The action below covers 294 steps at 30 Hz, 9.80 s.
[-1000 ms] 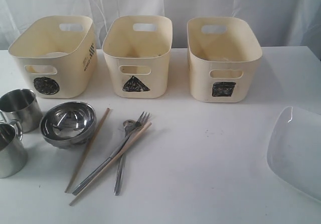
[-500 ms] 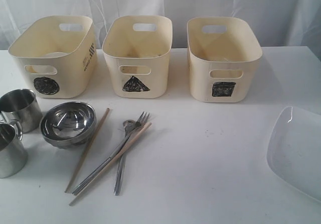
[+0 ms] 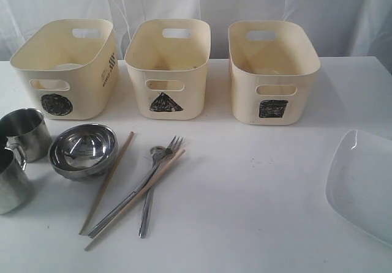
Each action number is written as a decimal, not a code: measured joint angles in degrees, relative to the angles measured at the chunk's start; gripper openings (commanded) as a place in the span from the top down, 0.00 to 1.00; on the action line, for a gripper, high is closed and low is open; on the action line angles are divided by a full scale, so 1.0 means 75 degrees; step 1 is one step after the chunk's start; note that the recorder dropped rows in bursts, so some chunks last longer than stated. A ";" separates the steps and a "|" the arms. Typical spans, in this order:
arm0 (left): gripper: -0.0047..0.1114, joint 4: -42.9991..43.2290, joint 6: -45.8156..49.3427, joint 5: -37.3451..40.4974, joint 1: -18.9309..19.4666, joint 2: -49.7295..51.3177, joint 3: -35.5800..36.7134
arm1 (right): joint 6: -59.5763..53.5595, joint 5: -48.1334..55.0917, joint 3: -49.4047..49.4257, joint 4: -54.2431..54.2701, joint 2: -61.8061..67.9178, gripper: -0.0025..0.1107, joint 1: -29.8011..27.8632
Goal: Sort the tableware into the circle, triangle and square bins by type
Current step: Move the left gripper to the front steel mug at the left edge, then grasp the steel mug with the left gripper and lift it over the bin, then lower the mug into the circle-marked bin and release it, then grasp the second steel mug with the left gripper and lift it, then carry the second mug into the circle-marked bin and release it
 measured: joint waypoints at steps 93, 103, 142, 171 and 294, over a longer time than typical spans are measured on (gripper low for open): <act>0.96 -0.4253 0.2297 -0.3670 -0.0194 0.3893 -0.5320 | 0.0000 0.0000 0.0000 0.0000 0.0000 0.98 0.0000; 0.46 -0.4158 0.2475 -0.3424 -0.0198 0.3893 -0.5320 | 0.0000 0.0000 0.0000 0.0000 0.0000 0.98 0.0000; 0.54 -0.1602 0.1885 0.1579 -0.0079 0.0030 -0.2501 | 0.0000 0.0000 0.0000 0.0000 0.0000 0.98 0.0000; 0.28 -0.2876 0.1613 -0.2395 0.0957 0.1029 -0.1097 | 0.0000 0.0000 0.0000 0.0000 0.0000 0.98 0.0000; 0.40 -0.4289 0.2884 -0.2964 -0.0633 0.4606 -0.6803 | 0.0000 0.0000 0.0000 0.0000 0.0000 0.98 0.0000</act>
